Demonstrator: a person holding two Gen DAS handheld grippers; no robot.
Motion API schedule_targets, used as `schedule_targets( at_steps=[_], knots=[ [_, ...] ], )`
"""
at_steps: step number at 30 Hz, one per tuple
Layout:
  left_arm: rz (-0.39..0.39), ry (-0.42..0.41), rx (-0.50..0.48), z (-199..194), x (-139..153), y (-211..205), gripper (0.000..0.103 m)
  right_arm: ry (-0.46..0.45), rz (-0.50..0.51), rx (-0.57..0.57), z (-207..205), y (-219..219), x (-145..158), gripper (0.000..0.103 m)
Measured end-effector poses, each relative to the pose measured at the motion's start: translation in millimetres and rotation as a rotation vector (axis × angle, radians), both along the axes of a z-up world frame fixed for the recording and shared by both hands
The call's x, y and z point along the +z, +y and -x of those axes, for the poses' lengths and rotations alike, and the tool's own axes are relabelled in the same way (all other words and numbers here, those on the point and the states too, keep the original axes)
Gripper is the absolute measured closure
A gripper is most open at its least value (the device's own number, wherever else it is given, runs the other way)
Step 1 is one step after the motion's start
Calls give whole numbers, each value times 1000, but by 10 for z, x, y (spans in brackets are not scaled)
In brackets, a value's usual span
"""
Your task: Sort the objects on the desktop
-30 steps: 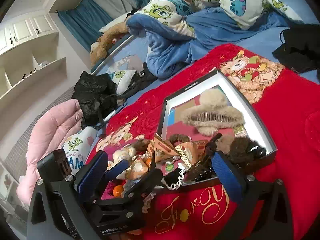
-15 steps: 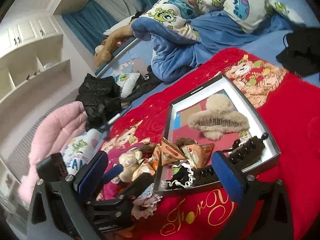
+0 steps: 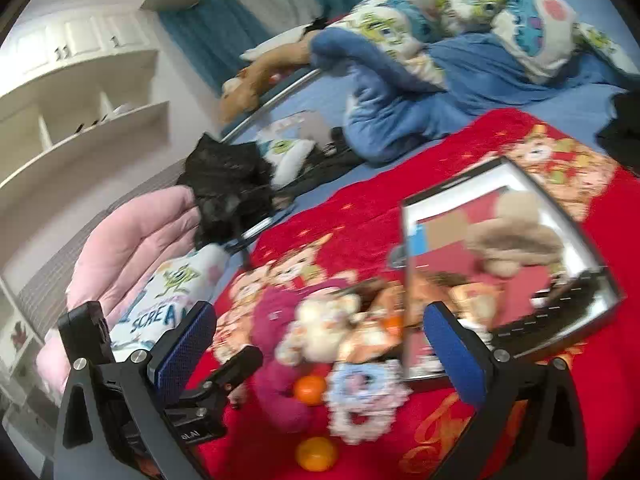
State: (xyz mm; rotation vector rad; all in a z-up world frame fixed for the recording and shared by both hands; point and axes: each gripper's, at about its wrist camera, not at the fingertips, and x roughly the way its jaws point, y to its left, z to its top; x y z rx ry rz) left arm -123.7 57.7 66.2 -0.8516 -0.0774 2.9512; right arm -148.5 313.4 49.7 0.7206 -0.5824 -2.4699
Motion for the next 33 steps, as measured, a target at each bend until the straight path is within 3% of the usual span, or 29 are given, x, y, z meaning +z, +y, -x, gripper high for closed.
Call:
schedule_targets(
  at_steps=[10,17,23,33],
  knots=[
    [-36,-9,134,-227,-109,-950,0,36,-87,83,-70,-852,7,0],
    [0,-80,160,-164,-447,-1077,0,23,-118,60,-15,-1008,-108,0],
    [46,-143,182,-53,-690,-1066,0,22,-221,48,26,-1125,-266,0],
    [19,-232,198,195,-920,-1152,0,-45,-268,49,162,-1180,-477,0]
  ],
)
